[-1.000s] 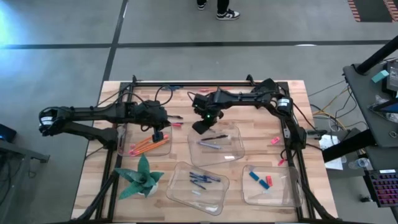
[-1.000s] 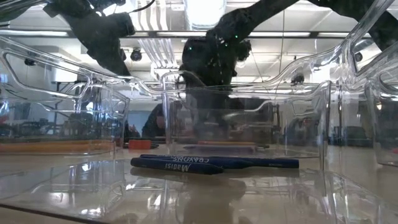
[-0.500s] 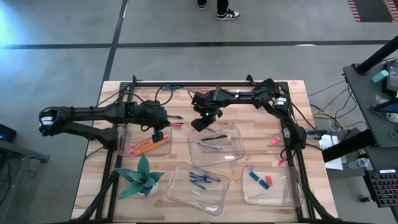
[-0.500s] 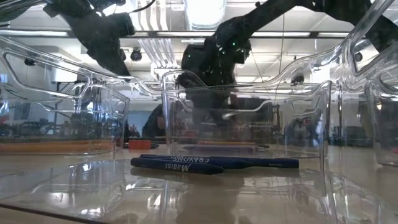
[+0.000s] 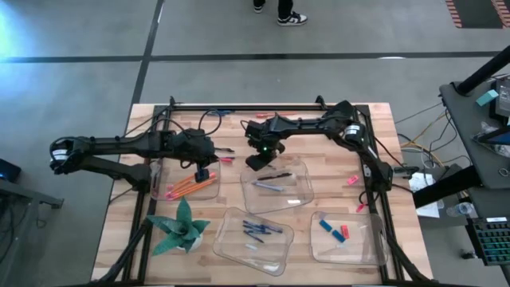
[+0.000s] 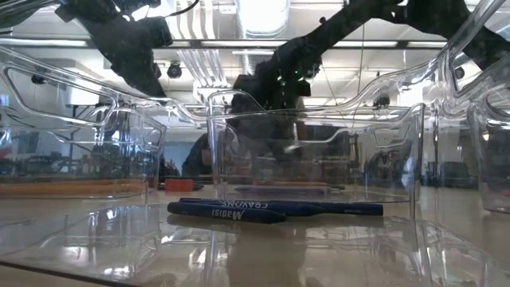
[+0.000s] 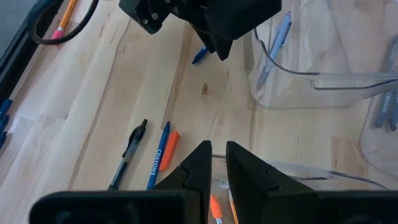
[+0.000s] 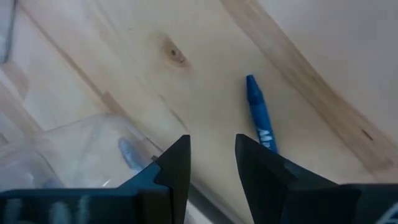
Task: Sort crayons/erasers/pens/pencils in bins
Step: Put the blue crayon into the bottom left transparent bin
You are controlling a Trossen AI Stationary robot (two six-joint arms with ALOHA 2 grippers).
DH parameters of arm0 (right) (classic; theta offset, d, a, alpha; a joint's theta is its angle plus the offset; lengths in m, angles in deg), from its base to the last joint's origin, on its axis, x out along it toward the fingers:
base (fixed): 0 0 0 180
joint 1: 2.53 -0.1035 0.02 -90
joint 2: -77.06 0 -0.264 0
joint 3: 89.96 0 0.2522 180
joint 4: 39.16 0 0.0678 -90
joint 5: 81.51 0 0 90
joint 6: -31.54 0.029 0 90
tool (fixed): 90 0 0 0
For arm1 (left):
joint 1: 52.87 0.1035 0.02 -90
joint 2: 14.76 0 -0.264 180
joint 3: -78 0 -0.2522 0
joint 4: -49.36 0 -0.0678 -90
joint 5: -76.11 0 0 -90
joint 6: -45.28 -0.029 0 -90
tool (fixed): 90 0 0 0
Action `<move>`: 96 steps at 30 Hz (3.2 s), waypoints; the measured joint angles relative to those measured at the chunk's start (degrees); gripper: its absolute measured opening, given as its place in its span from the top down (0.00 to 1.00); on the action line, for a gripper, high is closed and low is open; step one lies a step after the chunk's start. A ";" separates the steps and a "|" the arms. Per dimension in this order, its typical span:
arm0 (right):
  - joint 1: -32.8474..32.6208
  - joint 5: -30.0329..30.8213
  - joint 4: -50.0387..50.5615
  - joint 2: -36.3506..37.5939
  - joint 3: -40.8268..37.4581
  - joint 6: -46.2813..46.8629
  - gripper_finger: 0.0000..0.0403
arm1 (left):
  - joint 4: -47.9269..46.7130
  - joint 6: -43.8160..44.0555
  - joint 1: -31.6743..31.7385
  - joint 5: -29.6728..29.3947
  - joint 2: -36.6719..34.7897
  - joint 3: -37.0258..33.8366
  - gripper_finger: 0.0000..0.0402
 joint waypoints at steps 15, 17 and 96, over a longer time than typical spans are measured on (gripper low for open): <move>4.23 6.63 0.22 -0.44 0.02 -4.89 0.71 | -0.03 0.00 0.00 0.00 0.00 0.00 0.91; 5.05 6.80 0.20 -0.42 0.06 -5.11 0.71 | -0.03 0.02 0.00 0.00 0.00 0.00 0.91; 5.86 32.41 -15.15 15.82 -6.67 -22.57 0.97 | 5.95 1.48 -0.02 -2.74 0.01 0.00 0.91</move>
